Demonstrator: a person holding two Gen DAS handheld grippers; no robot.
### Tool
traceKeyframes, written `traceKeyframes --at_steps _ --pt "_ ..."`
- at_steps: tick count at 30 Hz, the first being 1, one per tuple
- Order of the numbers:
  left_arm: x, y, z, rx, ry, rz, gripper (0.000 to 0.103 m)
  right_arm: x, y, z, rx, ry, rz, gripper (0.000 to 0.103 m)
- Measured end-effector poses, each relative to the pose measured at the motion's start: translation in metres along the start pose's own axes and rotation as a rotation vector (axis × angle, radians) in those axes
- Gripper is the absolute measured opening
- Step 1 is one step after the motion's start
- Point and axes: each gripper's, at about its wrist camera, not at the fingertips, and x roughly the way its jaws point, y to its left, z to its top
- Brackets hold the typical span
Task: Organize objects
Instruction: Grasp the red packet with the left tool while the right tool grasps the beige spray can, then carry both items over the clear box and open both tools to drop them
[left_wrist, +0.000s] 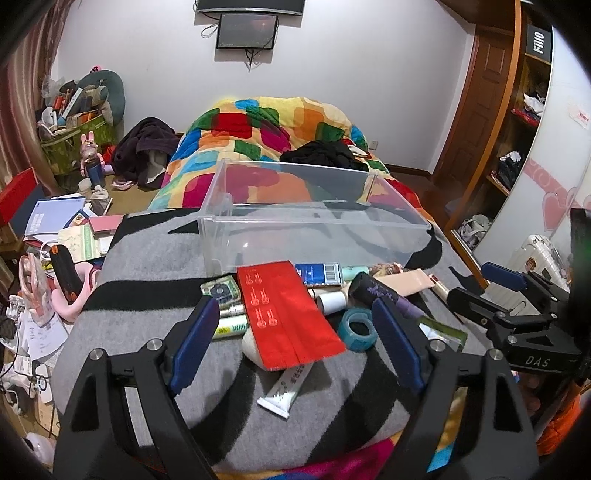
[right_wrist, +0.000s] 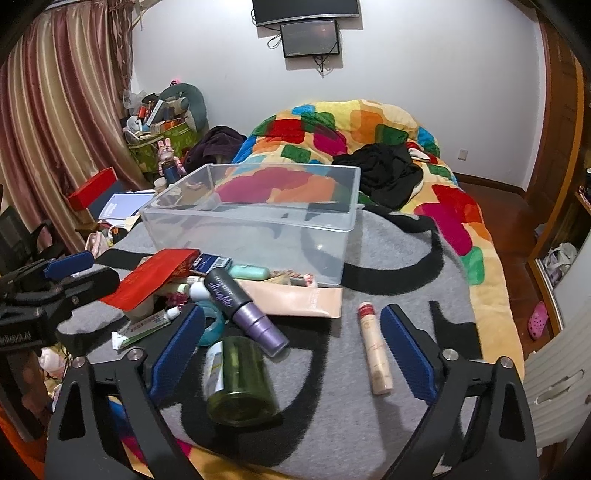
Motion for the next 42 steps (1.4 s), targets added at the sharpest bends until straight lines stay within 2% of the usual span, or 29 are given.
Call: traceKeyframes --at_steps 6,12,16,20,22,23,24,25,26,31,36,42 --pt "0.019 -0.004 0.016 0.041 0.030 0.022 0.085 0.005 -0.026 0.002 0.027 0.006 -0.040 0.081" --pt "0.059 -0.001 0.022 0.056 0.140 0.045 0.086 0.027 -0.056 -0.007 0.082 0.076 -0.045 0.067" --pt "0.083 0.012 0.016 0.009 0.213 0.043 0.086 0.043 -0.065 -0.016 0.079 0.146 -0.067 0.050" --pt "0.088 0.019 0.010 -0.028 0.220 0.047 0.085 0.055 -0.066 -0.024 0.071 0.180 -0.062 0.033" --pt "0.087 0.018 0.008 -0.023 0.212 0.060 0.080 0.057 -0.064 -0.025 0.060 0.161 -0.067 0.025" --pt "0.087 0.018 0.008 -0.023 0.208 0.067 0.075 0.057 -0.063 -0.025 0.056 0.156 -0.065 0.018" --pt "0.086 0.018 0.008 -0.023 0.204 0.067 0.069 0.057 -0.063 -0.026 0.057 0.155 -0.061 0.014" --pt "0.085 0.017 0.008 -0.024 0.201 0.058 0.066 0.056 -0.063 -0.026 0.057 0.154 -0.062 0.014" --pt "0.083 0.017 0.007 -0.025 0.202 0.048 0.056 0.055 -0.063 -0.027 0.062 0.155 -0.058 0.014" --pt "0.073 0.018 0.005 -0.021 0.185 0.043 0.055 0.046 -0.064 -0.025 0.076 0.138 -0.059 0.014" --pt "0.054 0.019 0.003 -0.023 0.150 0.034 0.054 0.028 -0.061 -0.011 0.090 0.077 -0.032 0.014" --pt "0.027 0.019 0.017 -0.036 0.062 0.019 0.054 0.009 -0.047 0.017 0.067 -0.011 0.005 0.014"
